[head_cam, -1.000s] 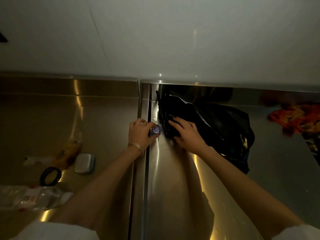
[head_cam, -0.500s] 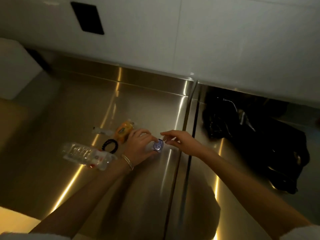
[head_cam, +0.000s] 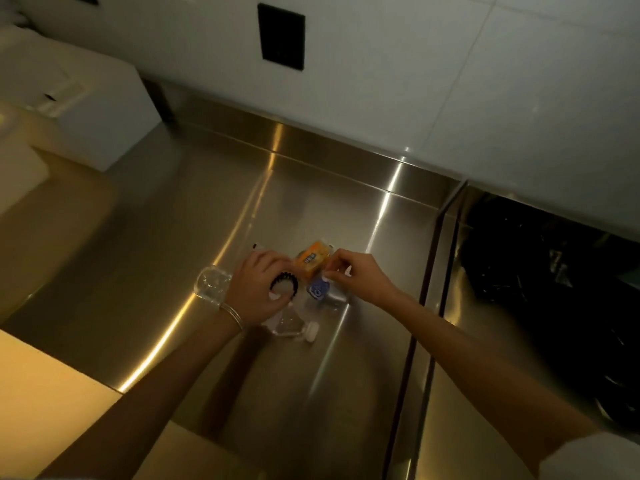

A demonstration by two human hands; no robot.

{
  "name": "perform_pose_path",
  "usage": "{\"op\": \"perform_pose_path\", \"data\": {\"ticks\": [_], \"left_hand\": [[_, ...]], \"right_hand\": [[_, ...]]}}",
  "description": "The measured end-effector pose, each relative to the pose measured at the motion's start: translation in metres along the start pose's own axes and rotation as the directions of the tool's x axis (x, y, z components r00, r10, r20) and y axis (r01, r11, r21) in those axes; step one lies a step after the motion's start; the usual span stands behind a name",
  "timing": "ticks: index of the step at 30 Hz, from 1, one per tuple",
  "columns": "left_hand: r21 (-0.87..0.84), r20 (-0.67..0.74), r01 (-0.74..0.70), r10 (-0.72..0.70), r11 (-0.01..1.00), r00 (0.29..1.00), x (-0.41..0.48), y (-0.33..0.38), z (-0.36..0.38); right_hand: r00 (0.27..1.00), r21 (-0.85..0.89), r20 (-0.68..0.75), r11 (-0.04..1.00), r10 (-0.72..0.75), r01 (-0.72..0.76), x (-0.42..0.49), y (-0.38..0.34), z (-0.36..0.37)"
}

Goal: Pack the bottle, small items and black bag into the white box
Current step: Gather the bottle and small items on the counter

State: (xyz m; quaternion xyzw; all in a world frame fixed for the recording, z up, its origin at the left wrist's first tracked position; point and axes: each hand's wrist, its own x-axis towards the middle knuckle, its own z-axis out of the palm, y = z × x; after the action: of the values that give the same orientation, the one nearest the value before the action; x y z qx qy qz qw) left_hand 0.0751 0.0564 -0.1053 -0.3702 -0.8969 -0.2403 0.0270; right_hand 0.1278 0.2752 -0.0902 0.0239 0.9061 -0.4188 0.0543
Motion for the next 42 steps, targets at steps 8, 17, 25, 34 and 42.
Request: {"op": "perform_pose_path", "data": {"ticks": [8, 17, 25, 34, 42], "left_hand": [[0.051, 0.045, 0.116, -0.118, 0.992, 0.992, -0.002, -0.01, 0.001], [-0.066, 0.085, 0.041, -0.035, 0.997, 0.996, 0.026, 0.016, 0.004], [-0.06, 0.187, -0.223, 0.23, 0.973, 0.955, 0.069, 0.104, 0.037], [-0.089, 0.253, -0.488, 0.494, 0.868, 0.832, 0.103, 0.237, 0.097], [-0.061, 0.306, -0.546, 0.536, 0.836, 0.787, 0.114, 0.321, 0.136]], "right_hand": [[1.0, -0.331, 0.016, 0.944, 0.026, -0.019, 0.011, -0.011, 0.022], [0.99, -0.288, -0.141, 0.956, 0.008, -0.049, -0.014, 0.008, 0.001], [0.95, -0.3, -0.29, 0.932, 0.115, -0.205, -0.095, 0.055, -0.065], [0.793, -0.272, -0.547, 0.838, 0.27, -0.473, -0.224, 0.13, -0.156], [0.693, -0.28, -0.518, 0.667, 0.501, -0.691, -0.284, 0.205, -0.223]]}}
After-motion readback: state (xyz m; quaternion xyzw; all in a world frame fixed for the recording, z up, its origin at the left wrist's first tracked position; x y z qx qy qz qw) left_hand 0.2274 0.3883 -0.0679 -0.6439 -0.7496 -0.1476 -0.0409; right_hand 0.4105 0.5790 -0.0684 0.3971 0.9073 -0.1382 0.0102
